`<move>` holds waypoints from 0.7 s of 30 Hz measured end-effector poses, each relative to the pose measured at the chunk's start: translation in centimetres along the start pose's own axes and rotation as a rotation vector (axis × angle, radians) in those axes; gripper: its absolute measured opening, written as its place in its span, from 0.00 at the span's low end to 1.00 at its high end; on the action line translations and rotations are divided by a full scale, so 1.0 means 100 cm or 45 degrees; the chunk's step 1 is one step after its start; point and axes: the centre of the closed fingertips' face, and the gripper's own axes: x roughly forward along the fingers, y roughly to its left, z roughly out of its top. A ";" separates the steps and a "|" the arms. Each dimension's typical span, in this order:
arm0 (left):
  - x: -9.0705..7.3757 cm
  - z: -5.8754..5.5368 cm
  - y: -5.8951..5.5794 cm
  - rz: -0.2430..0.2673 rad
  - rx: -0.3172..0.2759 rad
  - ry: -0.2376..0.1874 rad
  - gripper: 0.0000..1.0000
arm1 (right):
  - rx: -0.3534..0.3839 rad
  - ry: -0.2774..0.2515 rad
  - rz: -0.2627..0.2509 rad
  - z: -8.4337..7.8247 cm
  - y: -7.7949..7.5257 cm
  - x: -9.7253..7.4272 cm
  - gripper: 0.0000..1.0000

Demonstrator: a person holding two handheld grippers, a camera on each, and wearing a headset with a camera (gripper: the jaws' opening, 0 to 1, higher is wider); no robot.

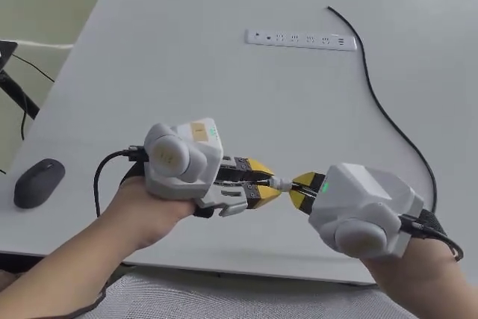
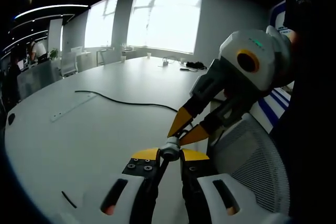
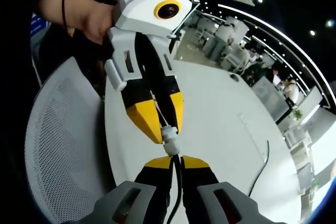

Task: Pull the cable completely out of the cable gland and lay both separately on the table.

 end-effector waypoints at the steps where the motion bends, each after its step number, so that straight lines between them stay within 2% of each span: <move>1: 0.000 0.000 0.000 0.000 0.000 0.000 0.15 | 0.005 -0.001 -0.001 0.000 0.000 0.000 0.00; 9: -0.001 0.001 0.001 0.010 -0.002 -0.008 0.15 | 0.067 -0.004 -0.016 -0.004 -0.005 0.001 0.00; 21: -0.002 0.004 0.005 0.022 -0.002 -0.016 0.15 | 0.265 0.036 -0.065 -0.027 -0.017 0.002 0.00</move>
